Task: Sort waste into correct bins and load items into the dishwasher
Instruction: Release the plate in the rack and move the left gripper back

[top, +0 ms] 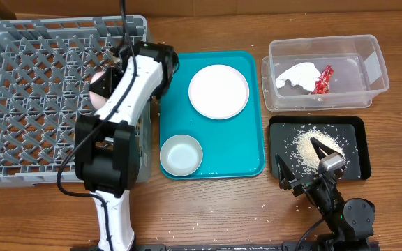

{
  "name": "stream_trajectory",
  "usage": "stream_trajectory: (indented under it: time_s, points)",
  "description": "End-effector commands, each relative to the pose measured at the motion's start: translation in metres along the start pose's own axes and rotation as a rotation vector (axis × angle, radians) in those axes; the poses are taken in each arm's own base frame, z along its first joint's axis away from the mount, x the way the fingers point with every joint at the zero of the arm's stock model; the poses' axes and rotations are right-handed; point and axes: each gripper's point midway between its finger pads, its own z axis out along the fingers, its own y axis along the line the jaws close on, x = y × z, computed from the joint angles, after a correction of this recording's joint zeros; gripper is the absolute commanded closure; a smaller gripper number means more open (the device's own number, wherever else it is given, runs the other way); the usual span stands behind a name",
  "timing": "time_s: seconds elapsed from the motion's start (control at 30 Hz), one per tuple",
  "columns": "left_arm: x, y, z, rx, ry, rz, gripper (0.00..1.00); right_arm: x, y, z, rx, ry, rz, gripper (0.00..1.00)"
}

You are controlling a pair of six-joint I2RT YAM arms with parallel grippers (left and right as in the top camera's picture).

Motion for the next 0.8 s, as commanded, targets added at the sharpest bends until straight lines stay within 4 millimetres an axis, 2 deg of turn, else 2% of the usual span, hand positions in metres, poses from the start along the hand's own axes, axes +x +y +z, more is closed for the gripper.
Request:
stream_trajectory:
  time_s: [0.0,0.1,0.17,0.2,0.33,0.37,0.47,0.57,0.6,0.67,0.7,0.77]
  points:
    - [0.008,-0.013,-0.010,0.057,0.027,0.039,0.88,0.001,-0.002,0.000,0.008,-0.006,0.003,0.00]
    - [0.019,-0.018,-0.013,0.106,0.079,0.068,0.87,0.001,-0.002,0.000,0.008,-0.006,0.003,0.00]
    - [0.027,-0.026,-0.018,0.165,0.124,0.066,0.74,0.001,-0.002,0.000,0.008,-0.006,0.002,0.00]
    - [0.031,-0.032,-0.022,0.207,0.148,0.061,0.71,0.001,-0.002,0.000,0.008,-0.006,0.002,0.00]
    - [0.035,-0.044,-0.045,0.386,0.220,-0.033,0.69,0.001,-0.002,0.000,0.008,-0.006,0.003,0.00]
    - [0.033,-0.045,-0.055,0.451,0.228,-0.067,0.70,0.001,-0.002,0.000,0.008,-0.006,0.003,0.00]
    - [0.019,-0.048,-0.109,0.803,0.181,-0.082,0.67,0.001,-0.002,0.000,0.008,-0.006,0.002,0.00]
    - [0.004,-0.041,-0.168,1.135,0.051,-0.063,0.56,0.001,-0.002,0.000,0.008,-0.006,0.002,0.00]
    - [0.000,-0.036,-0.186,1.233,0.005,-0.060,0.47,0.001,-0.002,0.000,0.008,-0.006,0.002,0.00]
    - [-0.006,-0.022,-0.222,1.404,-0.097,-0.047,0.17,0.001,-0.002,0.000,0.008,-0.006,0.002,0.00]
    - [-0.008,-0.016,-0.228,1.425,-0.126,-0.054,0.09,0.001,-0.002,0.000,0.008,-0.006,0.002,0.00]
    - [-0.008,-0.008,-0.224,1.393,-0.139,-0.072,0.11,0.001,-0.002,0.000,0.008,-0.006,0.002,0.00]
